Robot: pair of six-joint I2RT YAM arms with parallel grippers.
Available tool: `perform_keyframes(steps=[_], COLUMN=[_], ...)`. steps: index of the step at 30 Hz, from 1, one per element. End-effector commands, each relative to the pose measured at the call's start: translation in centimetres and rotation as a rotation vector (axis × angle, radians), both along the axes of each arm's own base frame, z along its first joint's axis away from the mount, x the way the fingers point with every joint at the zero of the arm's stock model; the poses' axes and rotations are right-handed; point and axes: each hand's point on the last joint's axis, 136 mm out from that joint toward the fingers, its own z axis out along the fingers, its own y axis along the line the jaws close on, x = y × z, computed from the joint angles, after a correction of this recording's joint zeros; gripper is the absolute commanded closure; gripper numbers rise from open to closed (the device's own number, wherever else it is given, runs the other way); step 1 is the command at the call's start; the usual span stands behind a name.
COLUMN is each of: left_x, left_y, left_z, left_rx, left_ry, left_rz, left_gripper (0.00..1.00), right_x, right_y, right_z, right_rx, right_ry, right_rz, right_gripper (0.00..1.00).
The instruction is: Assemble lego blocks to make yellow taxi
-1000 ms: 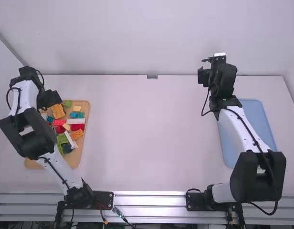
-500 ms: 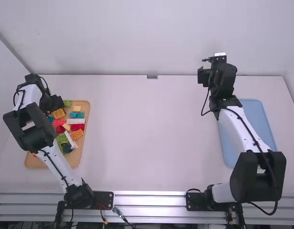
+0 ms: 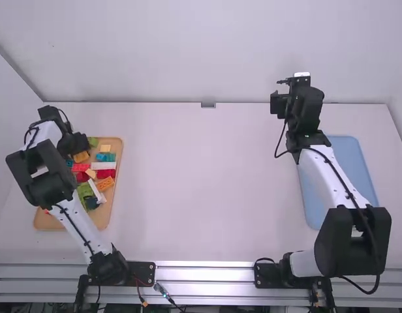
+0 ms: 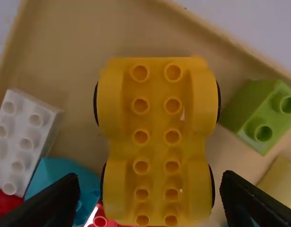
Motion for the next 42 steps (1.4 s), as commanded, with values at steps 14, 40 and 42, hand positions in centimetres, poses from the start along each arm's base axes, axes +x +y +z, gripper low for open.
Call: perform_keyframes(steps=[14,40,42], left_x=[-0.9,-4.0,-6.7], left_y=[-0.7,-29.9,-35.0], left_z=[-3.2,9.7,8.3], left_rx=[-0.019,0.055,0.05], left_ry=[0.014,0.052,0.124], left_rz=[-0.01,-1.303,-1.567], left_gripper=[0.39,0.94,0.92], right_x=[0.6,0.5,0.5], right_y=[0.3,0.3,0.3], right_z=[1.6,1.4,1.5], right_rx=[0.012,0.004,0.001], right_ry=[-0.038,-0.026,-0.03], right_rz=[0.004,0.005,0.006], right_gripper=[0.01,0.01,0.01])
